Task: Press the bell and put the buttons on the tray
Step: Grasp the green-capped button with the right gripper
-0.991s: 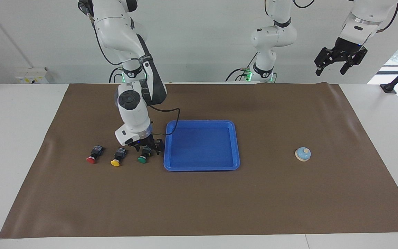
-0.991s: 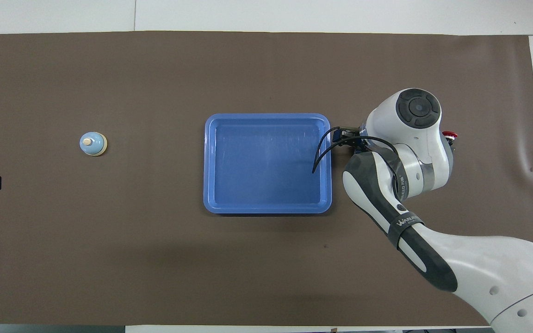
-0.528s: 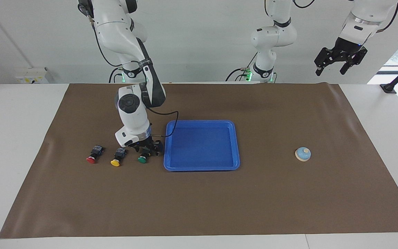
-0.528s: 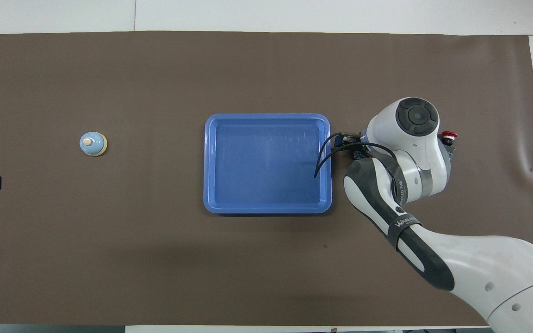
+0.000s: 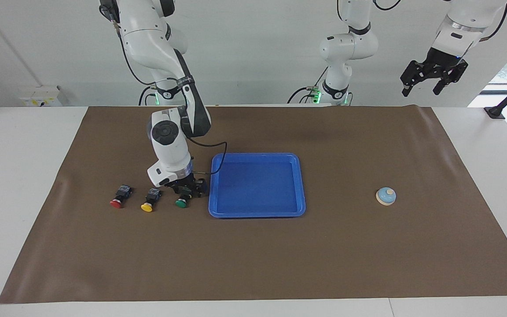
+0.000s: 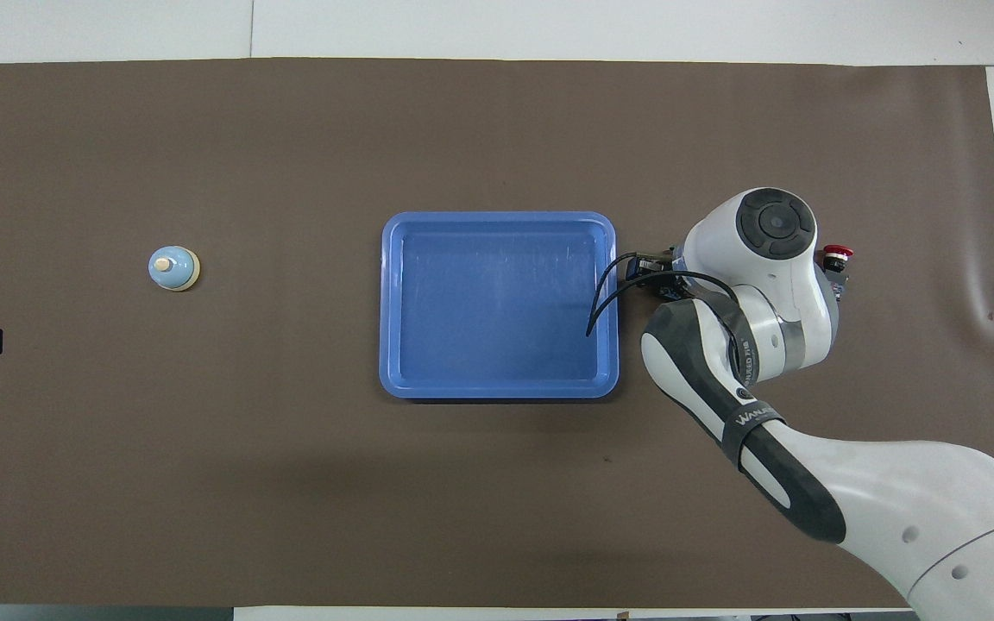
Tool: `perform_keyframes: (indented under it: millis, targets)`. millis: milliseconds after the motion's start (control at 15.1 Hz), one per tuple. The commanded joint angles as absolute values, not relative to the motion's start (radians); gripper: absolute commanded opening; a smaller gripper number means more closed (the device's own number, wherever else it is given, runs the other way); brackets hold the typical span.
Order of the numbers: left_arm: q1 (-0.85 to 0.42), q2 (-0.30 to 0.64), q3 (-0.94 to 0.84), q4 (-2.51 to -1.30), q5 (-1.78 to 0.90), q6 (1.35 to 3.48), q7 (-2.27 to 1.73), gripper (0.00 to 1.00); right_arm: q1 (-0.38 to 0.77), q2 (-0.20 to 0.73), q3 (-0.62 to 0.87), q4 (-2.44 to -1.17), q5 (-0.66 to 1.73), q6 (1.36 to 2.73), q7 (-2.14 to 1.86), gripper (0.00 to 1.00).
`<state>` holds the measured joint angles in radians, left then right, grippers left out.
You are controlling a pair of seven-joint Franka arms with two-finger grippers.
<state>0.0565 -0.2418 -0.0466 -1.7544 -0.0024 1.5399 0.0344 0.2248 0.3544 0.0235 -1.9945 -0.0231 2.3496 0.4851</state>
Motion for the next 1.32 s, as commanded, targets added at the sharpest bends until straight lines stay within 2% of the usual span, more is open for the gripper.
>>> perform_keyframes:
  millis: [0,132,462,594,726,991,1255]
  targets:
    - [0.055,-0.252,-0.044,-1.753,-0.009,1.525,0.04,1.0,0.213,0.337,0.028,-2.008,-0.025,2.349,0.474,0.8]
    - [0.055,-0.252,-0.044,-1.753,-0.009,1.526,0.04,1.0,0.213,0.334,0.026,-2.006,-0.026,2.347,0.471,0.73]
    - [0.055,-0.252,-0.044,-1.753,-0.009,1.526,0.04,1.0,0.209,0.327,0.023,-2.006,-0.026,2.347,0.456,0.7]
    - [0.055,-0.252,-0.044,-1.753,-0.009,1.525,0.04,1.0,0.201,0.327,0.023,-2.008,-0.026,2.349,0.448,0.62]
    - [0.055,-0.252,-0.044,-1.753,-0.009,1.526,0.04,1.0,0.201,0.327,0.023,-2.008,-0.026,2.352,0.451,0.46]
    - [0.055,-0.252,-0.044,-1.753,-0.009,1.525,0.04,1.0,0.206,0.327,0.025,-2.01,-0.026,2.356,0.454,0.0]
    - [0.055,-0.252,-0.044,-1.753,-0.009,1.526,0.04,1.0,0.206,0.325,0.023,-1.991,-0.026,2.341,0.448,0.0]
